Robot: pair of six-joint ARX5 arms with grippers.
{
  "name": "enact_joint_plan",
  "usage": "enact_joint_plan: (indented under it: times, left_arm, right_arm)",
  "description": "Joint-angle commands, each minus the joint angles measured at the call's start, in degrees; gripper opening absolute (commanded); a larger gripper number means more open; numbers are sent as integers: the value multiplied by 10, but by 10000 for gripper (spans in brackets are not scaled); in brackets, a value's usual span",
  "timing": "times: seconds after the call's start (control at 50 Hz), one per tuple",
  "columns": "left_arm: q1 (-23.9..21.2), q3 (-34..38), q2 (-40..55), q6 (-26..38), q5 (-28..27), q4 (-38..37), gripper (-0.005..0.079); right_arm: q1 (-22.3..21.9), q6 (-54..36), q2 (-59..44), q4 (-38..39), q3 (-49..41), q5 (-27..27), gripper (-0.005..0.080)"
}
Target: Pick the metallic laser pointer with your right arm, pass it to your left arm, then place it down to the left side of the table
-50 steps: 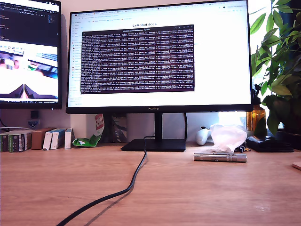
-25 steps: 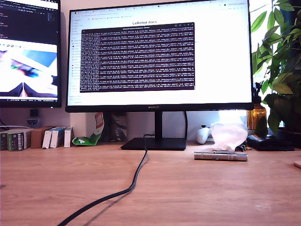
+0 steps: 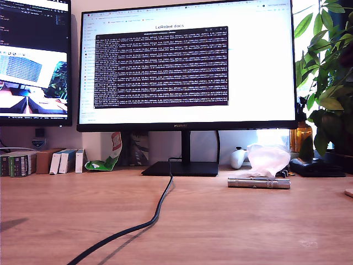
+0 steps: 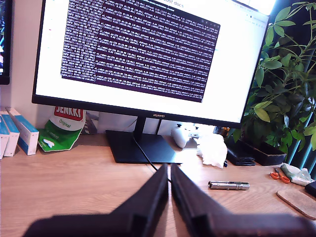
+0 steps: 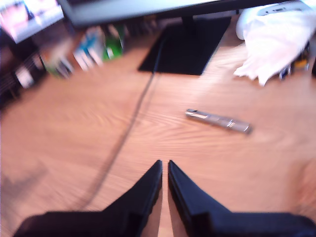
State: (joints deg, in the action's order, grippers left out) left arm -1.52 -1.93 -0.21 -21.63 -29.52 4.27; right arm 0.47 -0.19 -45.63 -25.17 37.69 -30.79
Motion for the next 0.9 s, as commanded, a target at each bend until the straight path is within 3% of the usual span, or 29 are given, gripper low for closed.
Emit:
enact_joint_plan:
  times: [0.0,0.14,0.26,0.34,0.46,0.64,0.88]
  left_arm:
    - [-2,-3,-1,7,-1,3,-21]
    - [-2,-3,-1,7,-1,3,-21]
    - [-2,-3,-1,7,0,3,-21]
    - [-2,-3,-1,7,0,3,-21]
    - [-2,-3,-2,9,0,3,-21]
    - [-1,-3,-2,11,0,3,-21]
    - [-1,-3,-2,11,0,0,-21]
  right_arm:
    - [5,-89,-38,-17,30,-2,-13]
    - [21,-256,-120,-45,87,3,-13]
    - [32,-401,-184,-65,119,60,-13]
    - [42,-468,-227,-73,133,71,-13]
    - [55,-534,-282,-90,155,84,-12]
    - [75,-631,-347,-111,193,159,-12]
    - [101,-693,-404,-127,253,186,-12]
